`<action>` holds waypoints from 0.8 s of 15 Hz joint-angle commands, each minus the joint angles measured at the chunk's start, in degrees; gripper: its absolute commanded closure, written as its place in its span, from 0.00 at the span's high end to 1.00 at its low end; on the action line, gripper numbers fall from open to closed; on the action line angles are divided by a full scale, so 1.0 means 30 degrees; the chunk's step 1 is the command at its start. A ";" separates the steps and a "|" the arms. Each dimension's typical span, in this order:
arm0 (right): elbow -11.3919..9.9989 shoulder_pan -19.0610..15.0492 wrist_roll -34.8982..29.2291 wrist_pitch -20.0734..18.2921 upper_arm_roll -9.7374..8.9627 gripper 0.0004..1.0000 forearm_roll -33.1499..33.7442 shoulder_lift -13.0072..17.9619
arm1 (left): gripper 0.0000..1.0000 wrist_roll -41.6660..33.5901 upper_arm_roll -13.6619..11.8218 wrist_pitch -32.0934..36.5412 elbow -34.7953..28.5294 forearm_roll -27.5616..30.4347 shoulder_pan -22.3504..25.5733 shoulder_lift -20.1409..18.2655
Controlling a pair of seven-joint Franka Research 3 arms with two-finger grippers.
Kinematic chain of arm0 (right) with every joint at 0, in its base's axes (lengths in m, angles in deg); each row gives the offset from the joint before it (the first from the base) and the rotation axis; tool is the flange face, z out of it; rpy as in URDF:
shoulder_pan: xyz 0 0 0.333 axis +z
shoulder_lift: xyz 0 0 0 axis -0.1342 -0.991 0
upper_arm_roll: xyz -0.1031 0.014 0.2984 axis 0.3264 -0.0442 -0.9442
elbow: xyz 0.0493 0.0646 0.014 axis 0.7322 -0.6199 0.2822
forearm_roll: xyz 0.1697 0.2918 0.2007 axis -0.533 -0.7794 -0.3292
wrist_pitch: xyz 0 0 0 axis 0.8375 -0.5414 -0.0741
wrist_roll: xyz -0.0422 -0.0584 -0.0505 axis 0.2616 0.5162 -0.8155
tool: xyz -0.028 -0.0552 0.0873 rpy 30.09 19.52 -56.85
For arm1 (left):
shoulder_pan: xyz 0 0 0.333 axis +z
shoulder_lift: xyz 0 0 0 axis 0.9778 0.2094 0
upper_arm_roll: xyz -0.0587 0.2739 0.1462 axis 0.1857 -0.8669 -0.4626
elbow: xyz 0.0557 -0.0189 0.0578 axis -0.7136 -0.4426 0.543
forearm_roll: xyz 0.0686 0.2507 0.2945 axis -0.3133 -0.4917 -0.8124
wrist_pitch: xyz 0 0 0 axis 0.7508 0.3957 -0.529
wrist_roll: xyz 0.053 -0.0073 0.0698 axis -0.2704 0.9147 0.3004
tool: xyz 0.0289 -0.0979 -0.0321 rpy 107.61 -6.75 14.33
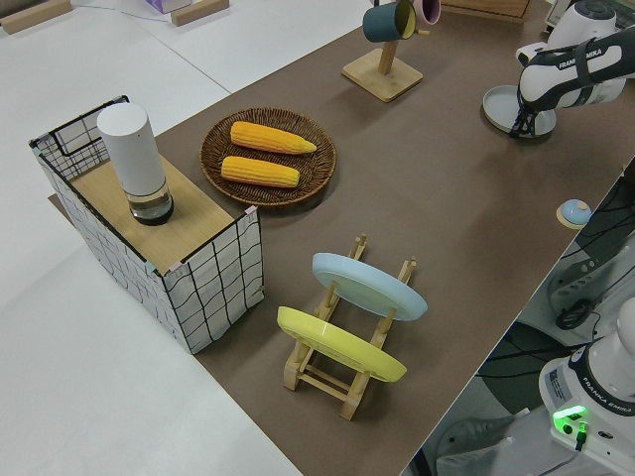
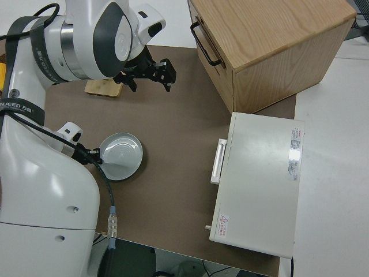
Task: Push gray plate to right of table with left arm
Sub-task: 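Push the gray plate across the table toward the toaster oven with the left gripper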
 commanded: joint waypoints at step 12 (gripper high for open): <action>0.0026 -0.0014 -0.0061 -0.0196 0.0004 0.98 -0.0134 0.0110 | 0.78 0.3754 -0.0015 0.0067 0.4982 -0.1438 -0.1845 0.3932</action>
